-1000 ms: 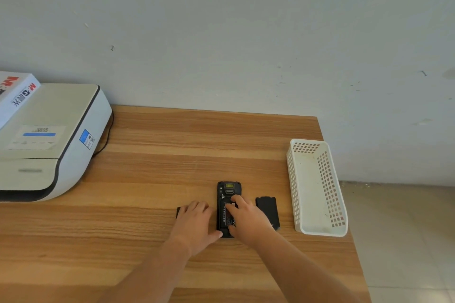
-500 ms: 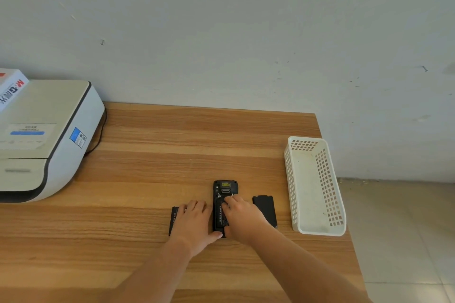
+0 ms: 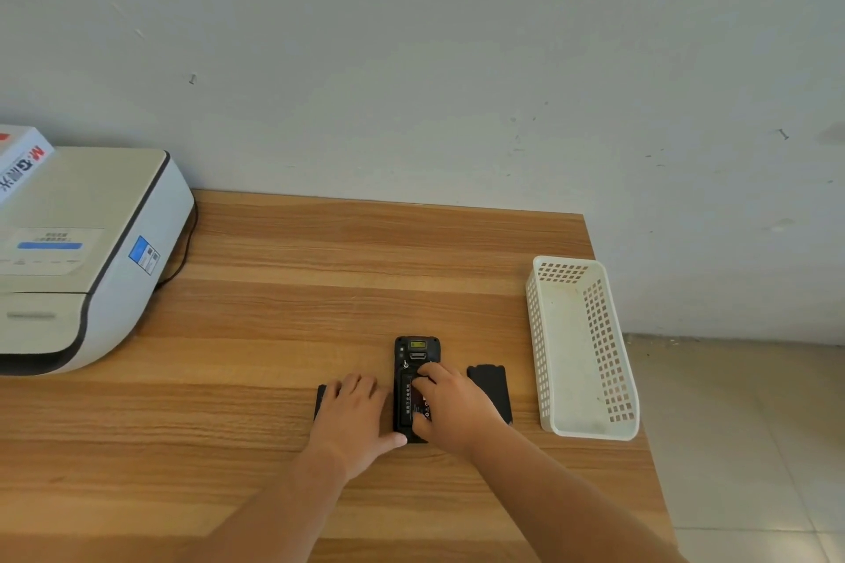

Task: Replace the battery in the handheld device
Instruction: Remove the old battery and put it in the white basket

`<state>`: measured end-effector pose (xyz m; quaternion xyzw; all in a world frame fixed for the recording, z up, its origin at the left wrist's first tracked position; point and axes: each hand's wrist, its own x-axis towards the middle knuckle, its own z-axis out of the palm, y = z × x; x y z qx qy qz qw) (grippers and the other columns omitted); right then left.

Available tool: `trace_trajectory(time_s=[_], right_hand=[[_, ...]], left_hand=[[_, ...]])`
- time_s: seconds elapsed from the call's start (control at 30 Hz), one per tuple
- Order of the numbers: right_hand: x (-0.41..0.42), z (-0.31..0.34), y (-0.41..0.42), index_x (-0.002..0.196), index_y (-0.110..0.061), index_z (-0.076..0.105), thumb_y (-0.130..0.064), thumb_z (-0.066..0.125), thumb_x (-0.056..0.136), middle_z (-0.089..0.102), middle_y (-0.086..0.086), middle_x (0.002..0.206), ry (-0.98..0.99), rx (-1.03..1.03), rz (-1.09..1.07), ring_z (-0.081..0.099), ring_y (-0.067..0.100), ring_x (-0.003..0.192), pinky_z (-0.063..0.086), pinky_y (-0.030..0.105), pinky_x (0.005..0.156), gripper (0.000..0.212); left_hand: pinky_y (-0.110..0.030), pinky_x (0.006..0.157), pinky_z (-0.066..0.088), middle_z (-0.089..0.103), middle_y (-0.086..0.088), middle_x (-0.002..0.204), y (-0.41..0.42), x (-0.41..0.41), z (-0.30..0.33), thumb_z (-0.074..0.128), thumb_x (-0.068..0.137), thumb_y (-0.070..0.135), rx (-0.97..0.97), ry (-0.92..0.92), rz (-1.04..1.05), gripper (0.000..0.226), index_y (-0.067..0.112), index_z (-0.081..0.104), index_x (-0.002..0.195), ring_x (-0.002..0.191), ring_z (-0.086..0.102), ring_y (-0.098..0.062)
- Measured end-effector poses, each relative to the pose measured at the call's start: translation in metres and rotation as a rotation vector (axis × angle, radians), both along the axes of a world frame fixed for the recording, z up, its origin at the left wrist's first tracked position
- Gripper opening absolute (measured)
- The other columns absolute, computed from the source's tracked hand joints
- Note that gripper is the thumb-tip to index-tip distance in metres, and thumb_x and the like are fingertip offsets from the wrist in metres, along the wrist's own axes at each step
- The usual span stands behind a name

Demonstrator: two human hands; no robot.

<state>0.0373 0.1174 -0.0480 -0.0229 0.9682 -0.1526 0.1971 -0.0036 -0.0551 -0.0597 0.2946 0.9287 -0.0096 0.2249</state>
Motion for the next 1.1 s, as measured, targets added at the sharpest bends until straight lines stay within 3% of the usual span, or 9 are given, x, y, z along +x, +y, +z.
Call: trace_trajectory(time_s=[0.13,0.3,0.63,1.1], right_hand=[[-0.005,0.004,-0.020,0.139,-0.018,0.042,-0.045,0.053,0.094,0.037,0.002,0.138,-0.057,-0.056,-0.390,0.041,0.021,0.123,0.048,0.033,0.091,0.053],[-0.009,0.004,-0.042,0.131,-0.020,0.039,-0.044,0.061,0.089,0.036,0.008,0.133,-0.160,-0.031,-0.592,0.046,0.026,0.116,0.054,0.036,0.083,0.053],[-0.015,0.006,-0.057,0.135,-0.021,0.033,-0.037,0.066,0.087,0.035,0.011,0.130,-0.223,0.010,-0.693,0.045,0.028,0.115,0.052,0.035,0.082,0.060],[-0.005,0.015,-0.051,0.129,-0.022,0.040,-0.033,0.065,0.087,0.040,0.010,0.125,-0.229,-0.008,-0.645,0.045,0.026,0.113,0.051,0.037,0.088,0.051]], left_hand=[[-0.043,0.116,0.019,0.038,0.000,0.147,-0.005,-0.001,0.004,0.048,0.087,0.066,-0.018,0.003,-0.012,0.072,0.021,0.040,0.143,0.138,0.027,-0.022],[-0.044,0.119,0.015,0.033,-0.001,0.152,-0.013,-0.004,0.011,0.051,0.093,0.048,-0.014,0.016,-0.002,0.061,0.021,0.035,0.146,0.143,0.021,-0.022],[-0.043,0.119,0.014,0.032,-0.001,0.152,-0.021,-0.004,0.015,0.050,0.096,0.034,0.012,0.024,0.007,0.053,0.021,0.036,0.145,0.144,0.019,-0.022],[-0.044,0.119,0.016,0.035,0.001,0.150,-0.016,0.001,0.016,0.048,0.096,0.039,0.015,0.015,0.024,0.050,0.024,0.039,0.143,0.142,0.023,-0.020]])
